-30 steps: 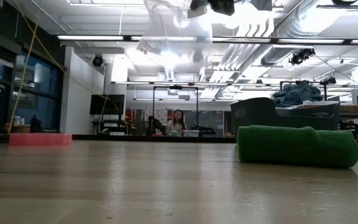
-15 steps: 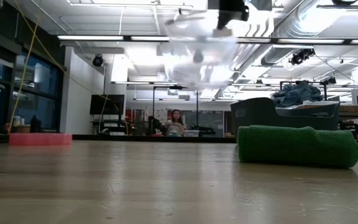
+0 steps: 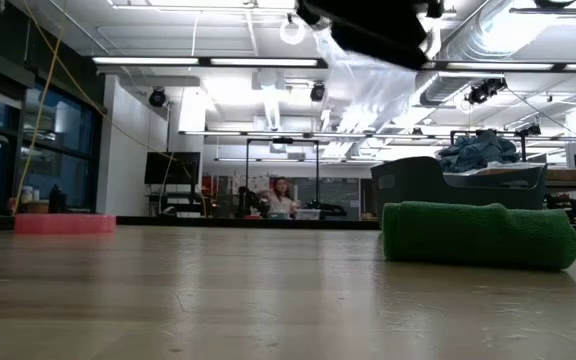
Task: Roll bandage
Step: Put the rolled green bandage into the transparent zip bag
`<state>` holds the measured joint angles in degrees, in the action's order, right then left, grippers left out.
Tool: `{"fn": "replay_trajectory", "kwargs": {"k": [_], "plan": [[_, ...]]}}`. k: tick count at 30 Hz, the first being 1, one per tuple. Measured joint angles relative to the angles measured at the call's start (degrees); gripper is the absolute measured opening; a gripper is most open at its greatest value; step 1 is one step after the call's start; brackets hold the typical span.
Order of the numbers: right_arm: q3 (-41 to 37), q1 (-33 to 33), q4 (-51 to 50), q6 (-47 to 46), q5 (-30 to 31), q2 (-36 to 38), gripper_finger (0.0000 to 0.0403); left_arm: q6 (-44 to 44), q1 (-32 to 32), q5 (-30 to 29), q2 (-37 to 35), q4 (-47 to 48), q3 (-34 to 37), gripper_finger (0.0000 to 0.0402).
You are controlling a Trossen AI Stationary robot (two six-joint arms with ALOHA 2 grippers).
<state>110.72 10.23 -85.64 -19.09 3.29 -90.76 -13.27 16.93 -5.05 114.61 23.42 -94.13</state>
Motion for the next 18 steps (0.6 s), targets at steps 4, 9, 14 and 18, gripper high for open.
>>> {"fn": "replay_trajectory", "kwargs": {"k": [4, 9, 14, 18], "plan": [[0.00, 0.70, -0.33, -1.64, 0.09, 2.28, 0.0000, 1.76, -0.71, 1.59, 4.35, -4.91, -0.02, 0.0259], [0.00, 0.53, -0.69, -3.19, 0.09, 3.14, 0.0000, 0.99, -2.31, 0.76, 8.81, -4.80, -0.01, 0.0259], [0.00, -0.01, -0.33, -3.41, 0.06, 3.06, 0.0000, -0.65, -3.91, -1.35, 10.37, -6.81, -0.04, 0.0259], [0.00, -0.12, -0.12, -3.41, 0.00, 3.00, 0.0000, 0.82, -5.05, 3.12, 11.34, -6.67, -0.05, 0.0259]]}}
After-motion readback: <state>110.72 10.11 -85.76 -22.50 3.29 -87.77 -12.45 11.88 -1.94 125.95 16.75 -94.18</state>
